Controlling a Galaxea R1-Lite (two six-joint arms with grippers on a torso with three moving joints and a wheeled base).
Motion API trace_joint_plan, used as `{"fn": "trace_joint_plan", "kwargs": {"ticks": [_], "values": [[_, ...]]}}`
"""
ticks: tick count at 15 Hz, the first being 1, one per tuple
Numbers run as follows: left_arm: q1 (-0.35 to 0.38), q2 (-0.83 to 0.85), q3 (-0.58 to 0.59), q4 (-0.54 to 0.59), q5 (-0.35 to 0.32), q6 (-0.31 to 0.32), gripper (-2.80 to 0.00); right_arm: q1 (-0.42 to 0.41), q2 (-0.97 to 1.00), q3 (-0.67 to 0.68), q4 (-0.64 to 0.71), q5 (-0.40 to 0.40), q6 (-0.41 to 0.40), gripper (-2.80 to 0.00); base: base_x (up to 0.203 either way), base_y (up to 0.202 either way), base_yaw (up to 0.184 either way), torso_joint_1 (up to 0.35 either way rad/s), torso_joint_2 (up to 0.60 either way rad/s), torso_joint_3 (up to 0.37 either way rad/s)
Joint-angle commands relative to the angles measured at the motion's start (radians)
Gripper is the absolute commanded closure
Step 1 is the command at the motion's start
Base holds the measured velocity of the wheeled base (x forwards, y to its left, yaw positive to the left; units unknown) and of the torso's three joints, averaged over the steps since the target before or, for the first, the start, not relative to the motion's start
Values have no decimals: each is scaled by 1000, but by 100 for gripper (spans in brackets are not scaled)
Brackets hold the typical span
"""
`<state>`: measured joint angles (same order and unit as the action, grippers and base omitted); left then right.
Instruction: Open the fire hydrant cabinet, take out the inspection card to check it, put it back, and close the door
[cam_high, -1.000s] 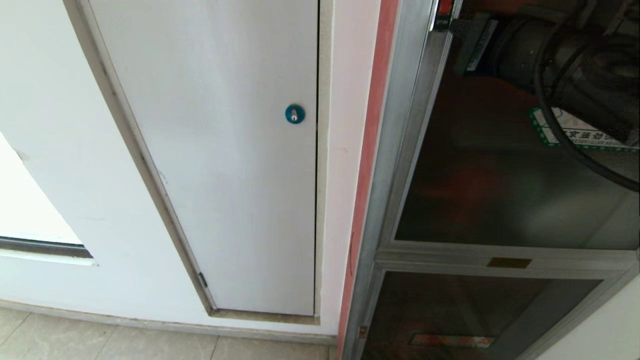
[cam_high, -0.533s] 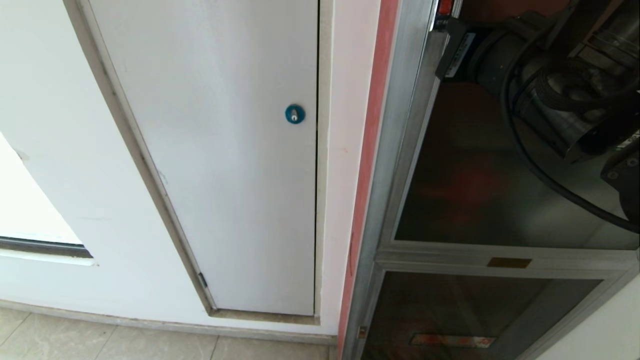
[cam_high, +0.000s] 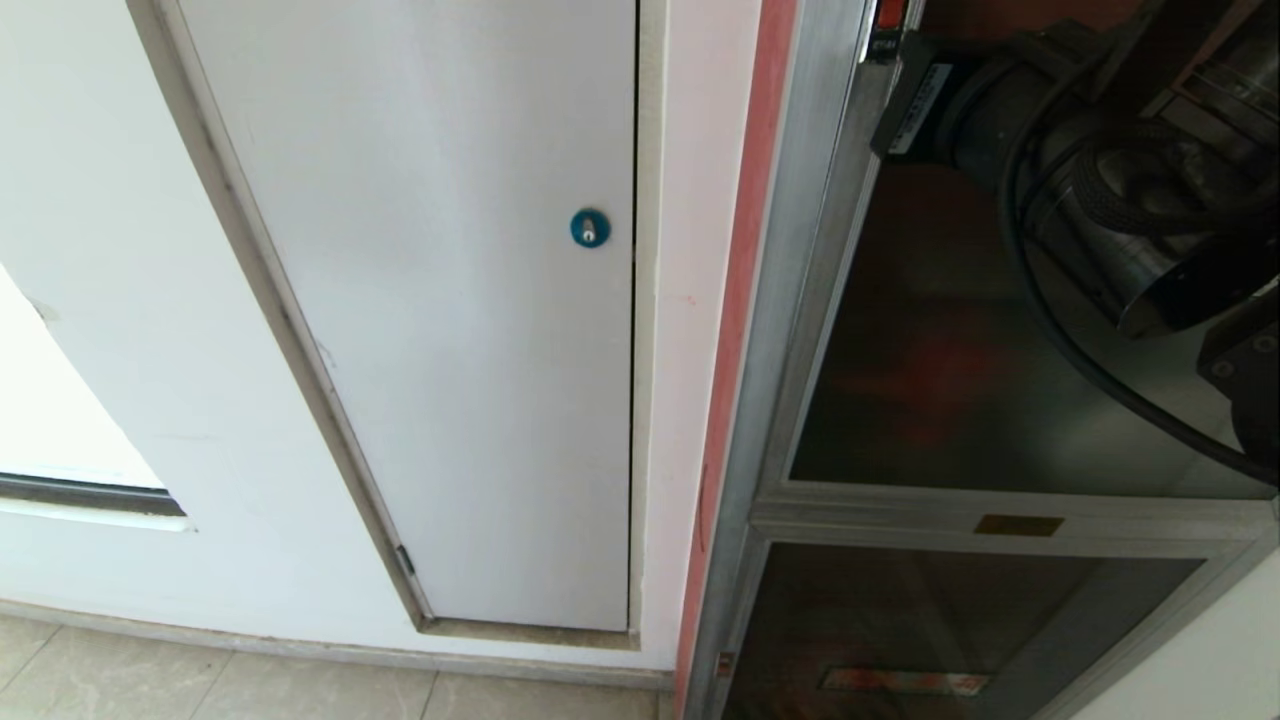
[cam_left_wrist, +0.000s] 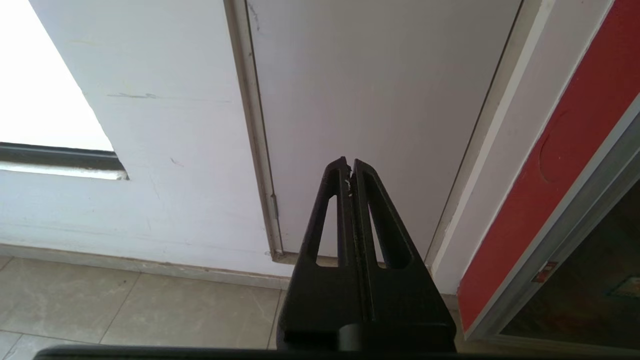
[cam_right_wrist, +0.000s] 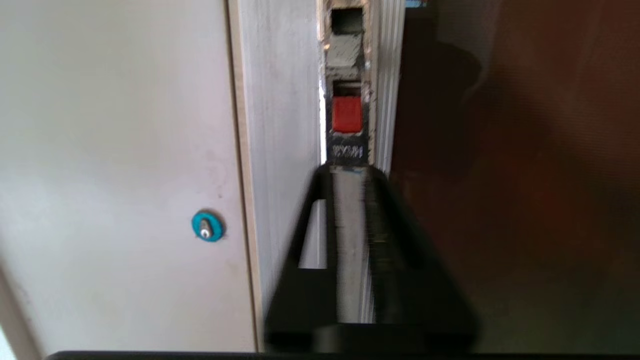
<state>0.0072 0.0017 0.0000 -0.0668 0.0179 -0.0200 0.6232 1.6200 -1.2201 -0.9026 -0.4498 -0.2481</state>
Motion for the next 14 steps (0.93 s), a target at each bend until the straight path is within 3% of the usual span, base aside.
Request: {"fn": "trace_joint_plan", "kwargs": {"ticks": [1,14], "values": [[0,0,20,-1,1,-1,0,16,-8,13,-7,-3,-2,-280,0,0,0,0,0,0],[0,0,20,-1,1,0,0,44,-31,59,-55,27,-48,-280,0,0,0,0,0,0]]}}
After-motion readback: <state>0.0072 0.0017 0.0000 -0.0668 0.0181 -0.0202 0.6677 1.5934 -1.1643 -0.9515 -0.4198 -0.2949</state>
